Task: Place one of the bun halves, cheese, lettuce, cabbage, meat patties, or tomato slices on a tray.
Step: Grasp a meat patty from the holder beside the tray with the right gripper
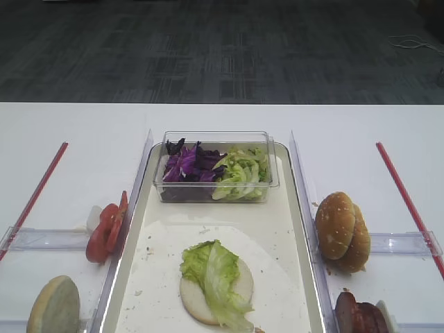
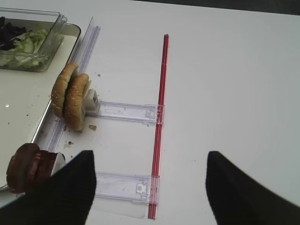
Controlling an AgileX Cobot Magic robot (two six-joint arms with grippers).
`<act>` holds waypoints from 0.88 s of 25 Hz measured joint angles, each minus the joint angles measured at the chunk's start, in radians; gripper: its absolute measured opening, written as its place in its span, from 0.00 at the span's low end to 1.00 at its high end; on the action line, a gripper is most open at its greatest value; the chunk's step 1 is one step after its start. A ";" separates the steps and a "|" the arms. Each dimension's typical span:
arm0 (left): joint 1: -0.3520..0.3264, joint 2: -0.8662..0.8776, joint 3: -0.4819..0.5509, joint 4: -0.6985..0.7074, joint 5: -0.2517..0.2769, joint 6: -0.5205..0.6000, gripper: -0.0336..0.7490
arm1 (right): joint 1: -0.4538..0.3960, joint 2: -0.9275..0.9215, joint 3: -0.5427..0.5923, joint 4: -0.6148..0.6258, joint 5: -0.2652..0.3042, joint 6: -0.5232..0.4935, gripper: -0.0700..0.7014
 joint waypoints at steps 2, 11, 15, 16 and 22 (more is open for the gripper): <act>0.000 0.000 0.000 0.000 0.000 0.000 0.41 | 0.000 0.000 0.000 0.000 0.000 0.000 0.72; 0.000 0.000 0.000 0.000 0.000 0.000 0.41 | 0.000 0.000 0.000 0.000 0.000 0.000 0.71; 0.000 0.000 0.000 0.000 0.000 0.000 0.41 | 0.000 0.019 -0.013 0.000 0.028 0.000 0.68; 0.000 0.000 0.000 0.000 0.000 0.000 0.41 | 0.000 0.036 -0.024 0.000 0.043 0.000 0.67; 0.000 0.000 0.000 0.000 0.000 0.000 0.41 | 0.000 0.181 -0.124 0.004 0.139 0.034 0.67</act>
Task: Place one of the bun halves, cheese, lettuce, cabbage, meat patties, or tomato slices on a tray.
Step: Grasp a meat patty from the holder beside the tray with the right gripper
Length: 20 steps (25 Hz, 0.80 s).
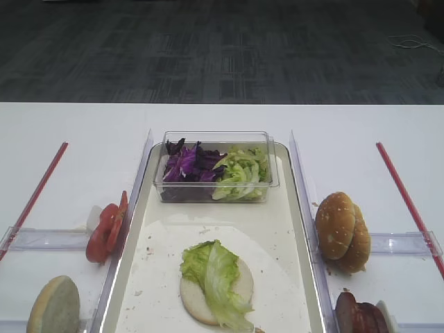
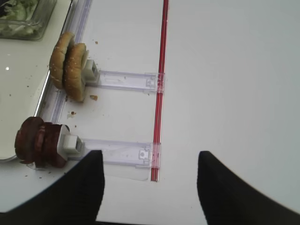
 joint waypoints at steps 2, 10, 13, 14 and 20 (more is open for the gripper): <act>0.000 0.000 0.000 0.000 0.000 0.000 0.41 | 0.000 0.059 -0.036 0.007 0.012 0.032 0.67; 0.000 0.000 0.000 0.000 0.000 0.000 0.41 | 0.000 0.302 -0.158 0.083 0.013 0.136 0.66; 0.000 0.000 0.000 0.000 0.000 0.000 0.41 | 0.000 0.422 -0.172 0.089 0.012 0.156 0.66; 0.000 0.000 0.000 0.000 0.000 0.000 0.41 | 0.000 0.456 -0.172 0.090 0.009 0.164 0.66; 0.000 0.000 0.000 0.000 0.000 0.000 0.41 | 0.000 0.664 -0.197 0.105 -0.001 0.171 0.66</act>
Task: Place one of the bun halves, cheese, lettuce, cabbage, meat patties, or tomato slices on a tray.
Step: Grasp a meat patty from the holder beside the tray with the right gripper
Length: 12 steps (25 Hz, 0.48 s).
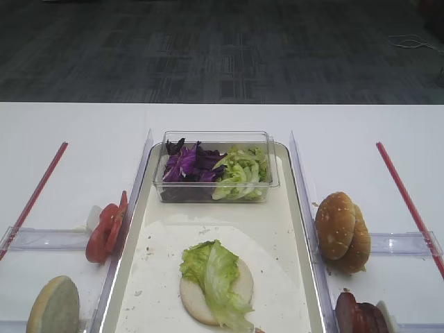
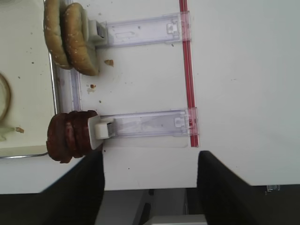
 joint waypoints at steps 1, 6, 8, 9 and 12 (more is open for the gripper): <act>0.000 0.000 0.000 0.000 0.000 0.000 0.41 | 0.000 0.017 -0.006 0.009 -0.002 0.000 0.66; 0.000 0.000 0.000 0.000 0.000 0.000 0.41 | 0.000 0.061 -0.020 0.022 -0.006 0.000 0.66; 0.000 0.000 0.000 0.000 0.000 0.000 0.41 | 0.000 0.062 -0.020 0.022 -0.006 0.003 0.66; 0.000 0.000 0.000 0.000 0.000 0.000 0.41 | 0.000 0.062 -0.020 0.022 -0.006 0.005 0.66; 0.000 0.000 0.000 0.000 0.000 0.000 0.41 | 0.000 0.062 -0.020 0.022 -0.006 0.008 0.66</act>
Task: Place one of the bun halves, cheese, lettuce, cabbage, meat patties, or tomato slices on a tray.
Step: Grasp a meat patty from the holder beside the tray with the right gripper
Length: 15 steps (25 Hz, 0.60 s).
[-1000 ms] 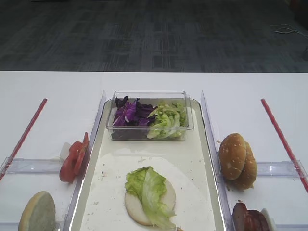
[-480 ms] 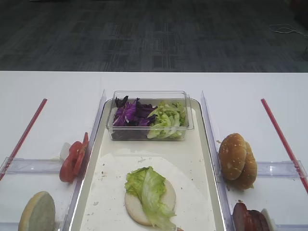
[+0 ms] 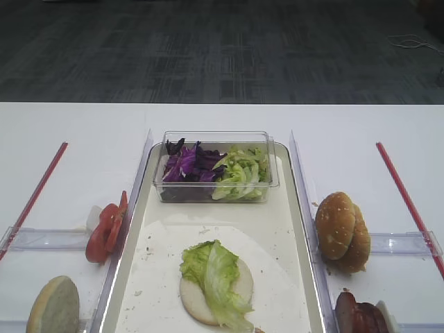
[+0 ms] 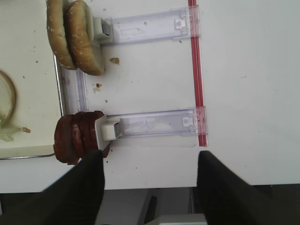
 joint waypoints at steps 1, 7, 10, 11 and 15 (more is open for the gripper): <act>0.000 0.000 0.000 0.000 0.000 0.000 0.41 | 0.000 0.000 0.000 0.000 0.000 0.002 0.66; 0.000 0.000 0.000 0.000 0.000 0.000 0.41 | 0.000 0.000 0.000 0.019 0.000 0.021 0.66; 0.000 0.000 0.000 0.000 0.000 0.000 0.41 | 0.000 0.004 0.000 0.050 0.000 0.027 0.66; 0.000 0.000 0.000 0.000 0.000 0.000 0.41 | 0.000 0.007 -0.001 0.064 0.000 0.028 0.66; 0.000 0.000 0.000 0.000 0.000 0.000 0.41 | 0.000 0.031 -0.002 0.135 -0.001 0.026 0.66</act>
